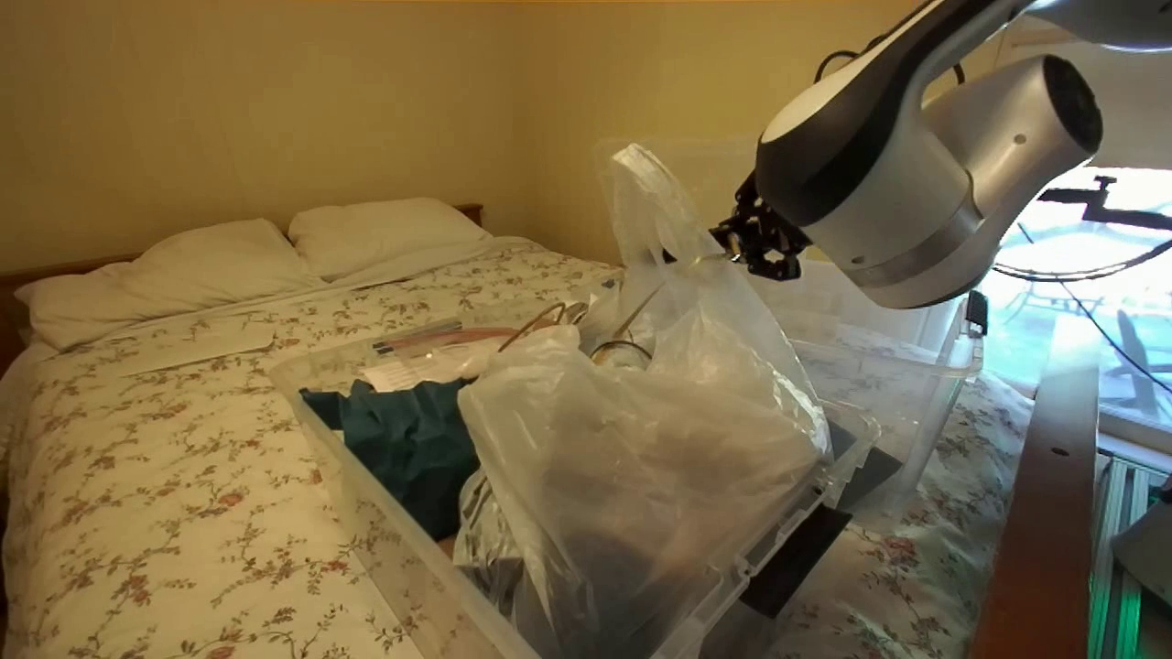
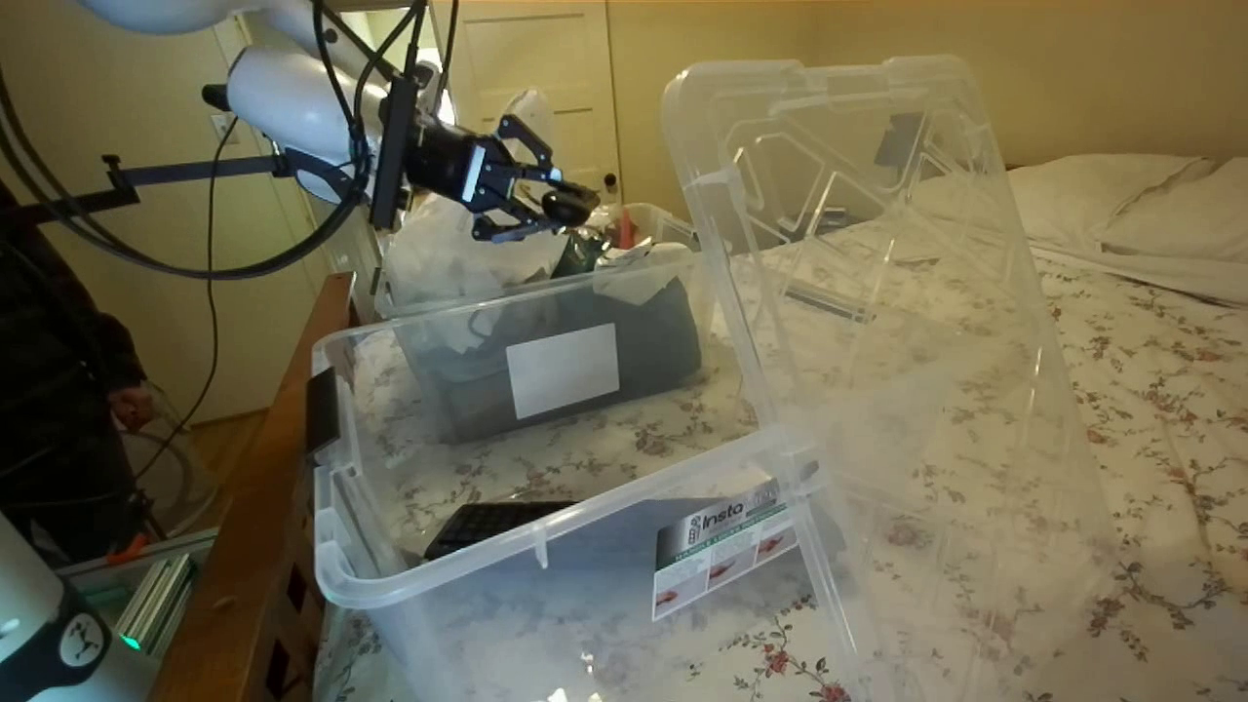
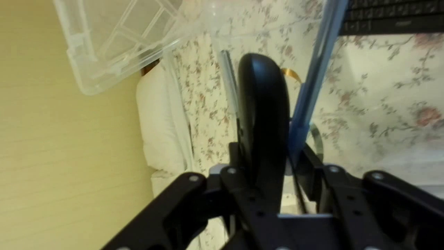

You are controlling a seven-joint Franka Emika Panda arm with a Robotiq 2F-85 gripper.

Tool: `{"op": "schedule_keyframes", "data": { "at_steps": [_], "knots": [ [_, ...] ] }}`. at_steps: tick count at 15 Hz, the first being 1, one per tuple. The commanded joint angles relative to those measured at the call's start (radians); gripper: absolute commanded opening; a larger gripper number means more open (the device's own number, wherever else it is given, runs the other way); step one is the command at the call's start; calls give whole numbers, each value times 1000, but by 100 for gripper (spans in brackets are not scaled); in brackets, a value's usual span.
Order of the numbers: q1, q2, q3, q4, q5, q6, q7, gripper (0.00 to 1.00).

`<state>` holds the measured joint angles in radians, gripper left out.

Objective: Take the black remote control out of the plastic bag and place it inside the clear container on the right.

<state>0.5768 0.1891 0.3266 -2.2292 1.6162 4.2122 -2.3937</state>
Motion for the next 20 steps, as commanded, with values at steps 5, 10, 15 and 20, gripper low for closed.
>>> {"op": "schedule_keyframes", "data": {
  "at_steps": [5, 10, 15, 20],
  "knots": [
    [-59, 39, 40, 39, 98, 1, -65, 16],
    [-186, 54, 15, 64, 322, -96, -154, 16],
    [-302, 105, 30, 136, 557, -152, -309, 16],
    [-370, 152, 123, 166, 648, -149, -324, 68]
  ]
}}
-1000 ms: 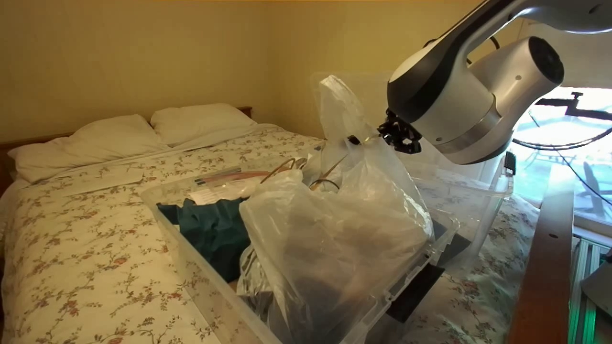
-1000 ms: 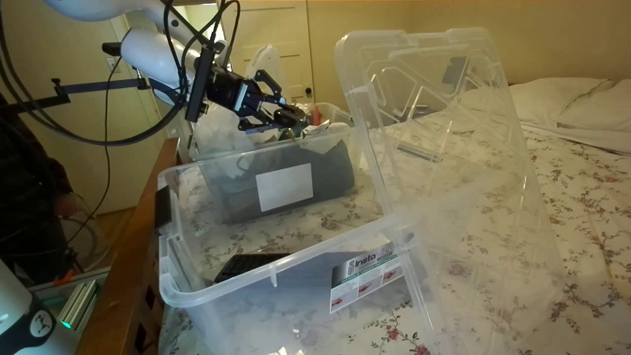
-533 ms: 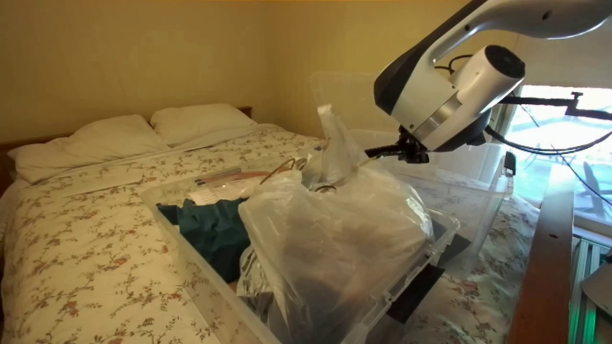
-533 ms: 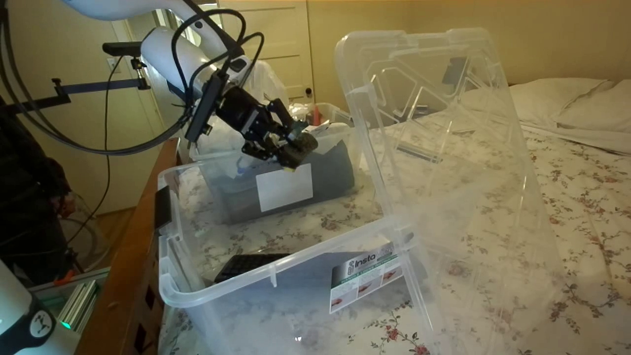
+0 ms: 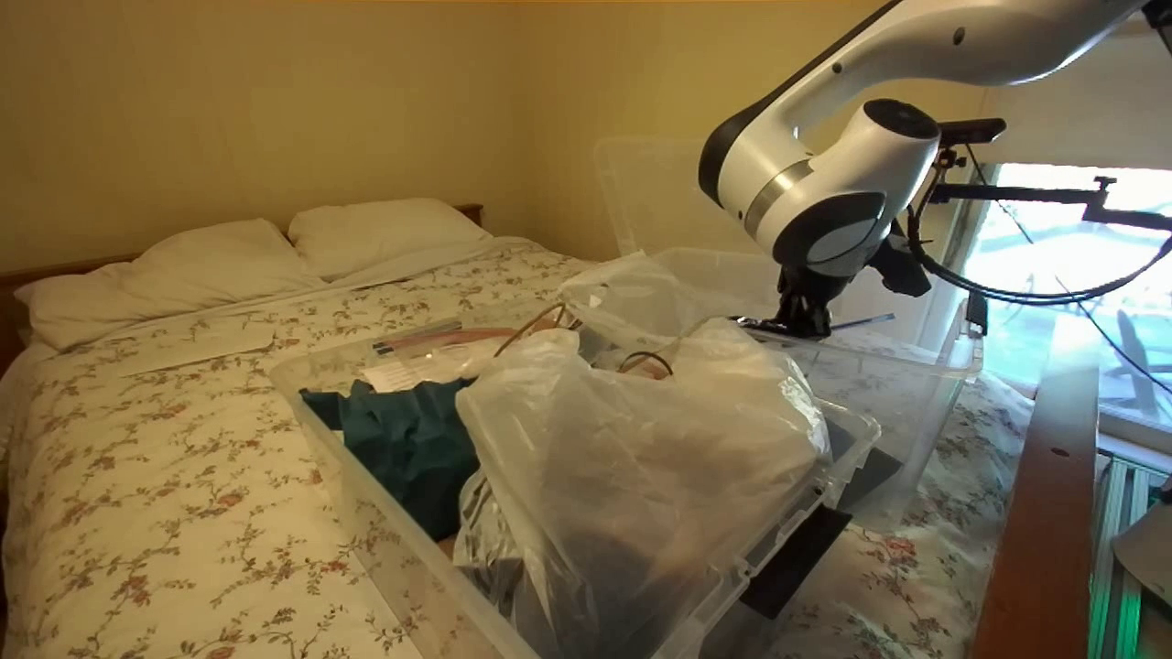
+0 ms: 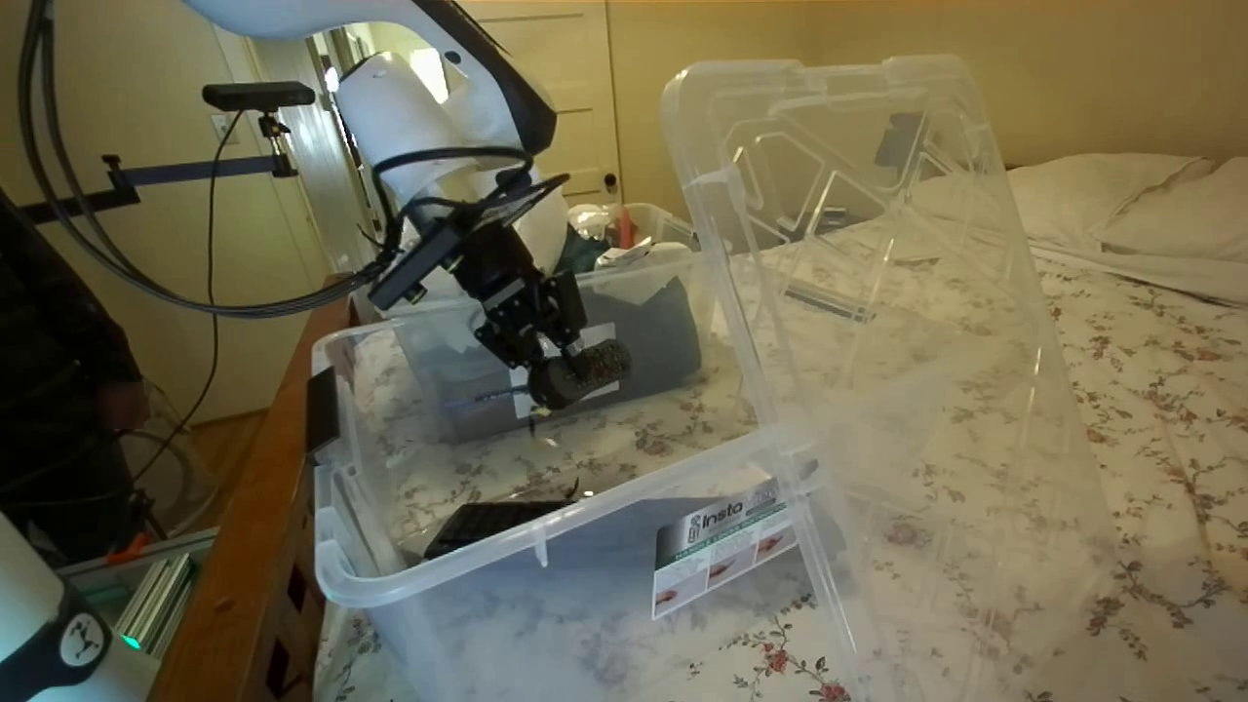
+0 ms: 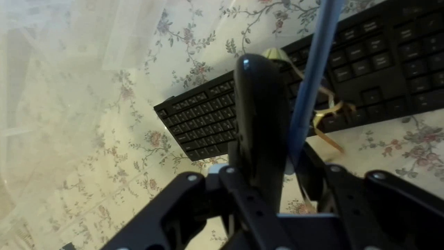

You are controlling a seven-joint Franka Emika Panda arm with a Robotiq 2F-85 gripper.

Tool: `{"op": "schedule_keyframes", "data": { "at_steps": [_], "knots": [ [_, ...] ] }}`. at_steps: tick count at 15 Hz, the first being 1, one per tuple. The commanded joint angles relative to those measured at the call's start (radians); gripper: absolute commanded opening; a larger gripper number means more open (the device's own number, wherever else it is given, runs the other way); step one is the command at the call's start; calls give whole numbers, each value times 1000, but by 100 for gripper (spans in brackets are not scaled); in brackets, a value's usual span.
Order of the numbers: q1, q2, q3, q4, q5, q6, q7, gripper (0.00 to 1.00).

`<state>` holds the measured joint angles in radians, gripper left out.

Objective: Take the black remote control out of the plastic bag and place it inside the clear container on the right.

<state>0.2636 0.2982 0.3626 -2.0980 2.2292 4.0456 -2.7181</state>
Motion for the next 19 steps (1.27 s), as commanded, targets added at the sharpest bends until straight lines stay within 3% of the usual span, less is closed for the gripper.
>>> {"op": "schedule_keyframes", "data": {
  "at_steps": [1, 3, 5, 6, 11, 14, 15, 16, 19],
  "knots": [
    [-31, 33, 42, 71, 81, 18, -64, 72],
    [-54, 20, 92, 65, 78, 24, -38, 84],
    [-31, -16, 80, 79, 90, 24, -53, 98],
    [-27, -35, 85, 80, 83, 21, -45, 100],
    [12, -173, 93, 77, 53, 1, -14, 100],
    [46, -201, 103, 74, 72, -52, -59, 100],
    [29, -195, 171, 35, 20, -84, 1, 100],
    [94, -200, 127, 31, -8, -88, 1, 100],
    [105, -188, 119, 56, 1, -76, 9, 100]
  ]
}}
